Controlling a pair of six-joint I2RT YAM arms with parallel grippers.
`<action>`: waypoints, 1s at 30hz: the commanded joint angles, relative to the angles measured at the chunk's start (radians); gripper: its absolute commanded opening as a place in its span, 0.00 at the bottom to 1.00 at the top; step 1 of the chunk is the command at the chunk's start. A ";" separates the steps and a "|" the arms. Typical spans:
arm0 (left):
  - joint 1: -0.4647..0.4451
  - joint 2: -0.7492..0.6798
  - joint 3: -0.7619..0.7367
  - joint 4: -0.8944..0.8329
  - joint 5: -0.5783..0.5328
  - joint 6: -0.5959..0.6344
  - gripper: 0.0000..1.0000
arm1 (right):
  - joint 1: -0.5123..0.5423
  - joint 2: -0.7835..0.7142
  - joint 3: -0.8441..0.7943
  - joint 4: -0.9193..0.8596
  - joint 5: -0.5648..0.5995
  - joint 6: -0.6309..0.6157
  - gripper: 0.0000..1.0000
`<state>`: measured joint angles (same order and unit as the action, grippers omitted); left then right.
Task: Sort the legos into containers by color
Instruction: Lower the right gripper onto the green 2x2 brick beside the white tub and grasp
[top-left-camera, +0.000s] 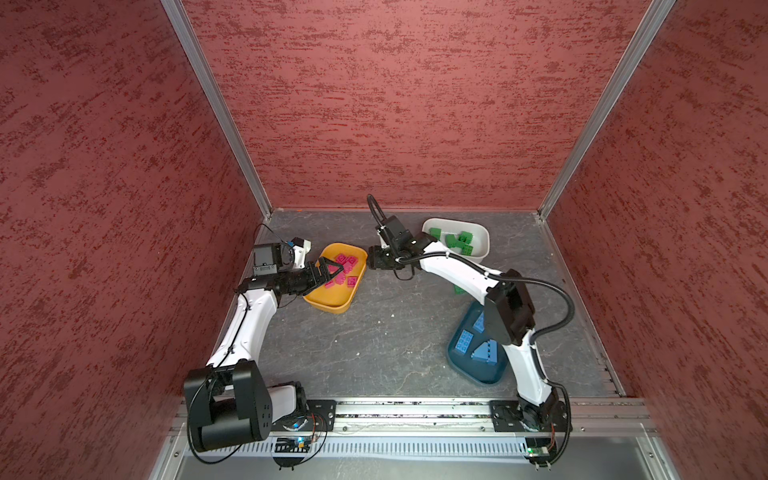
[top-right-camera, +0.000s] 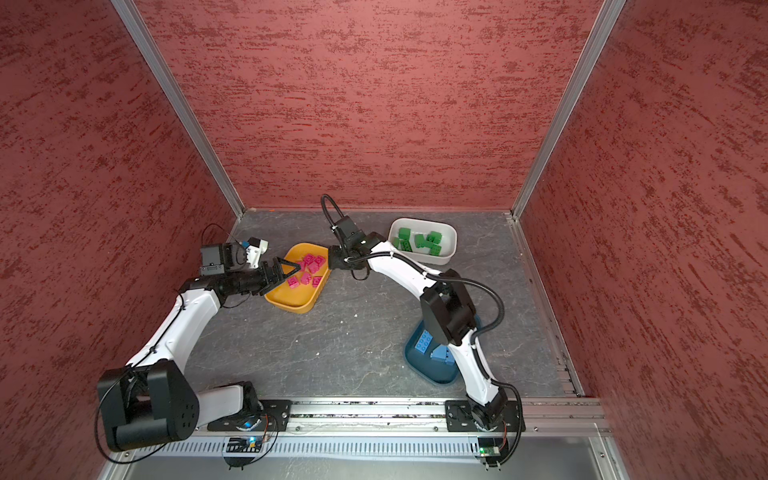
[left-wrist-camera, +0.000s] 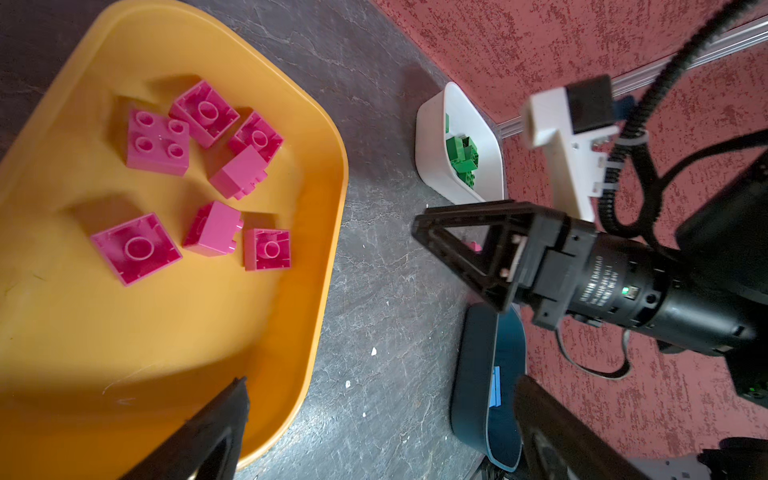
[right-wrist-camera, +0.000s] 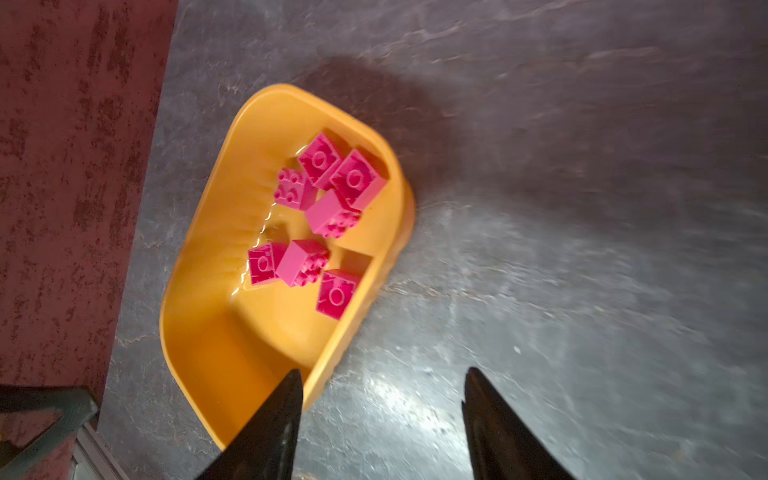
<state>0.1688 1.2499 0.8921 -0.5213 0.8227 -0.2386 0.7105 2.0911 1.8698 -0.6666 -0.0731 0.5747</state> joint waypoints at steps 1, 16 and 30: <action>-0.006 0.003 0.015 0.032 0.029 -0.011 0.99 | -0.066 -0.136 -0.110 -0.067 0.104 -0.032 0.67; -0.083 0.031 0.004 0.083 0.012 -0.049 0.99 | -0.310 -0.263 -0.431 -0.173 0.167 -0.197 0.74; -0.103 0.032 -0.002 0.118 0.037 -0.084 0.99 | -0.384 -0.115 -0.455 -0.104 0.135 -0.299 0.66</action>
<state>0.0719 1.2774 0.8921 -0.4442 0.8364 -0.3038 0.3355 1.9602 1.4384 -0.7860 0.0799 0.3023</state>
